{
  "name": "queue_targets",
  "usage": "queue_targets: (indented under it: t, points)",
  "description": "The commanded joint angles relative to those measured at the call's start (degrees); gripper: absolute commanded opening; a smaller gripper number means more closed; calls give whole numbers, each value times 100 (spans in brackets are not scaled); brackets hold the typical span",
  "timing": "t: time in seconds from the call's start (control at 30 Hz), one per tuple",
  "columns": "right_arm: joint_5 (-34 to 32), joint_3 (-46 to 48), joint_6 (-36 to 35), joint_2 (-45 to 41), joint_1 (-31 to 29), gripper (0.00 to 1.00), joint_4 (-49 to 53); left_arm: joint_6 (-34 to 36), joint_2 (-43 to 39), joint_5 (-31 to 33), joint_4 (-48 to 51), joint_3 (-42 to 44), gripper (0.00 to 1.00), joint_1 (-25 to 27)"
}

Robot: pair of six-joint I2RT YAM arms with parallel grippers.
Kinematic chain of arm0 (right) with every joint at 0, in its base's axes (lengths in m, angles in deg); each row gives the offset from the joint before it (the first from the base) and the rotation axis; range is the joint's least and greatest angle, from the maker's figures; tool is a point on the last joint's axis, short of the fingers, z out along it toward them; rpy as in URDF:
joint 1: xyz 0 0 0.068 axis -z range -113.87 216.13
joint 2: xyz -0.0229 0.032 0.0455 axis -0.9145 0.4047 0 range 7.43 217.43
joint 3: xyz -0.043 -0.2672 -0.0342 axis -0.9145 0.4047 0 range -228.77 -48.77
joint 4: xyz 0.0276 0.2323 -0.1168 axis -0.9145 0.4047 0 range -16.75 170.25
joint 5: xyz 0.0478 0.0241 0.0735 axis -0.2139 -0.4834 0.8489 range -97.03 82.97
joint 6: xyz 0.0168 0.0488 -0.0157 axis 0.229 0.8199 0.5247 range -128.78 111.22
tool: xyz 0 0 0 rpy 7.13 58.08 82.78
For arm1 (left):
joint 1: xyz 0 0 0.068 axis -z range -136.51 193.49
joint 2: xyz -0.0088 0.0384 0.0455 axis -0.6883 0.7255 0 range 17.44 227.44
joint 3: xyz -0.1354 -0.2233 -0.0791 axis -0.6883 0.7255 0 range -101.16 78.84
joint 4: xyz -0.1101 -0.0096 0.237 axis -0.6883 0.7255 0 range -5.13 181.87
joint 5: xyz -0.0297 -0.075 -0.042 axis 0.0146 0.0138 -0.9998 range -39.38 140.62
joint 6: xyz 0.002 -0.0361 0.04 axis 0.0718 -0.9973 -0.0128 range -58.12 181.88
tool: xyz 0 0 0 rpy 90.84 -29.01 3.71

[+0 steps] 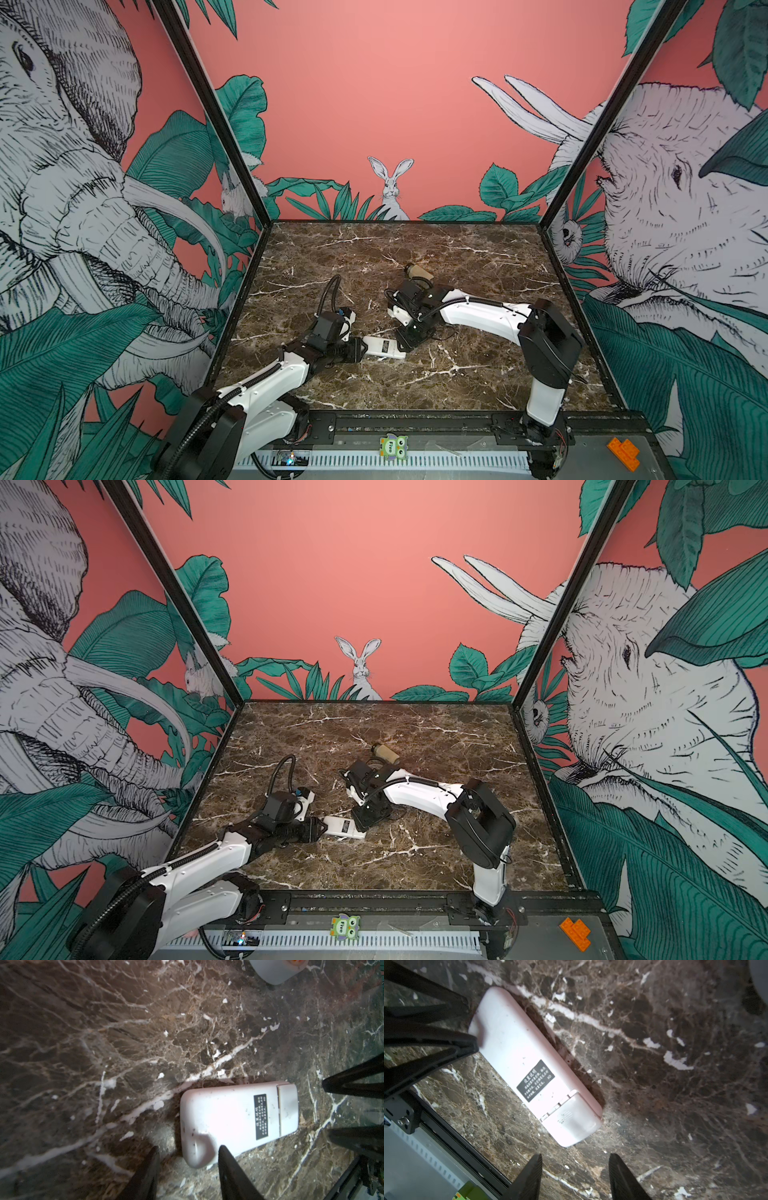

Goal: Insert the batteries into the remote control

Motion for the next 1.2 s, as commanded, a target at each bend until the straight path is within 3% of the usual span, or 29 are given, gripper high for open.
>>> queue_targets:
  t: [0.0,0.6,1.17]
  points:
    - [38,139,168,128,-36,48,-193,-20,-98,-46,-41,95,47,-37]
    - [12,311,193,329,-56,33,-359,-14,-91,-64,-59,106,44,-41]
    - [112,130,266,488,-107,29,-456,-23,-70,-125,-103,130,41,-35]
